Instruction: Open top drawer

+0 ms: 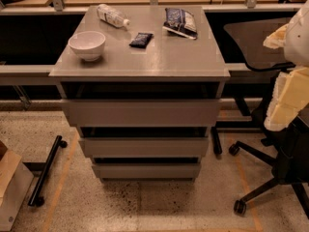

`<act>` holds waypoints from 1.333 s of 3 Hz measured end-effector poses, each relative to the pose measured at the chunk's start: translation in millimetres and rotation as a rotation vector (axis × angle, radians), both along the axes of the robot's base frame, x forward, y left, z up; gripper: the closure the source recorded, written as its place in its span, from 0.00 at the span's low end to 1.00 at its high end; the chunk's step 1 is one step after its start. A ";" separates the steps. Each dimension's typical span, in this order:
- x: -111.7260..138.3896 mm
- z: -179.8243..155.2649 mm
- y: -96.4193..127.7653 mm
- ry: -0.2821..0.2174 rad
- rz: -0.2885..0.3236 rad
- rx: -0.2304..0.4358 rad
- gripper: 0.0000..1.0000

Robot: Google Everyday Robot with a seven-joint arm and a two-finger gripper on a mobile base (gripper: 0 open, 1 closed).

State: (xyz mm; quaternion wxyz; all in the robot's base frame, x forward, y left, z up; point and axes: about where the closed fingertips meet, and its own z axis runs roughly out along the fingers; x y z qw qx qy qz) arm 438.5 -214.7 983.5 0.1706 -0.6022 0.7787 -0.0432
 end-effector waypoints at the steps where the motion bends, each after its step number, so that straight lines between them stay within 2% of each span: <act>1: 0.2 0.6 0.3 -0.003 0.000 0.002 0.00; 3: 10.4 -28.0 3.1 -0.024 0.046 0.098 0.00; 4: 27.6 -47.4 3.2 -0.056 0.076 0.144 0.00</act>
Offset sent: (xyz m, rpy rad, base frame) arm 0.0128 0.0045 -0.0296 0.1156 -0.0100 0.0457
